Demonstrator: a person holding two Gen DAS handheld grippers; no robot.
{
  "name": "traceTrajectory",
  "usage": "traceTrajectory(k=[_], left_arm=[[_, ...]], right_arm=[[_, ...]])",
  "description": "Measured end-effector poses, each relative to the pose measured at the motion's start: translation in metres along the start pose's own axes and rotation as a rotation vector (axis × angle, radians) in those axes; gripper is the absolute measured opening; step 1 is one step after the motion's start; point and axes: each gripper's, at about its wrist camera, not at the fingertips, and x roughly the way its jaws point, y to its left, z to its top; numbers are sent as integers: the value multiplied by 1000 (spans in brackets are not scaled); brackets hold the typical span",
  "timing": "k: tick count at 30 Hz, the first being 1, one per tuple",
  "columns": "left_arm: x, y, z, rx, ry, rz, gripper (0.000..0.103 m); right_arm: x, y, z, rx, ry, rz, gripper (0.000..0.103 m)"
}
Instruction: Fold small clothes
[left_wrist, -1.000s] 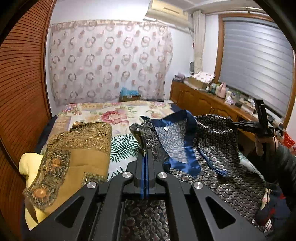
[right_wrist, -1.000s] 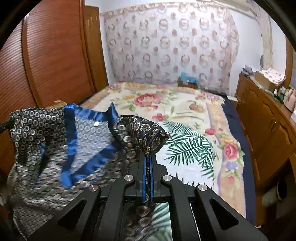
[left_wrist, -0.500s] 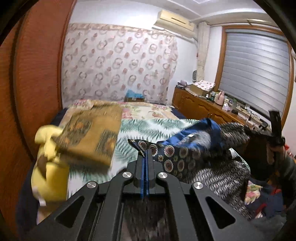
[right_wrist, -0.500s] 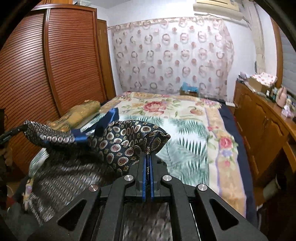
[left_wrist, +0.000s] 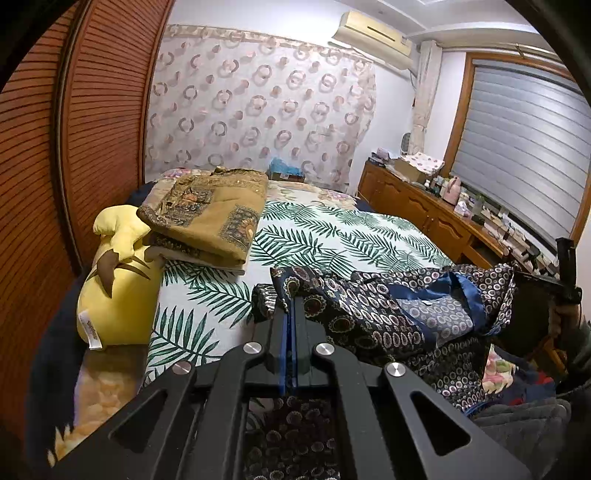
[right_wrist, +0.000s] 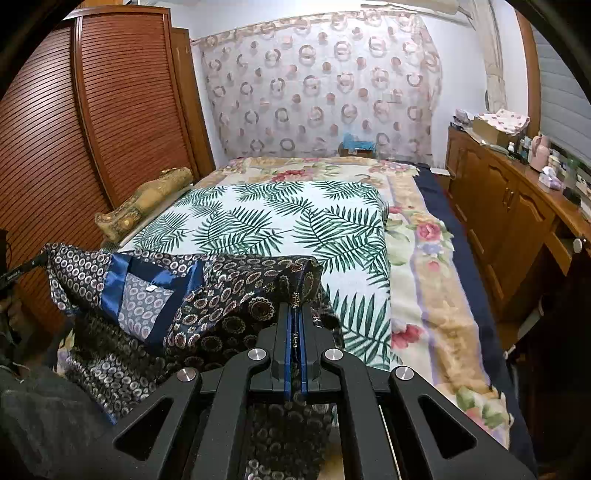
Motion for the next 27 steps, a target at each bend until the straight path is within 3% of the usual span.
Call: traceTrajectory(k=[3,10,12,15,17,18,20,21,22,24,27], left_arm=[[5,-2,-4,22,20,48,3],[13,4,-5,6,28,62,3],[13,2,-2,19,20,68,25],[14,-1,5,29,-1,53,40],[16,-3,11,41,-16,49,42],[19,-3,14,46,-14,53,50],[28,-2,20,53,-12,50,65],[32,-2,22,56,-10,49,70],[40,0,25,56,2,51,71],[52,0,27,58,19,46,75],[72,3,31,62,45,55,75]], right_arm=[[2,8,-5,-9,21,3,3],[23,6,-20,10,99,-15,3],[25,6,-18,14,111,-18,3],[22,9,-11,7,106,-15,6],[21,10,-8,-2,96,-16,7],[20,11,-7,-8,88,-17,8],[18,12,-3,-18,77,-26,19],[17,12,-2,-23,67,-29,30],[15,12,2,-26,54,-29,40],[15,10,5,-26,35,-34,49],[20,10,13,-41,20,-48,52]])
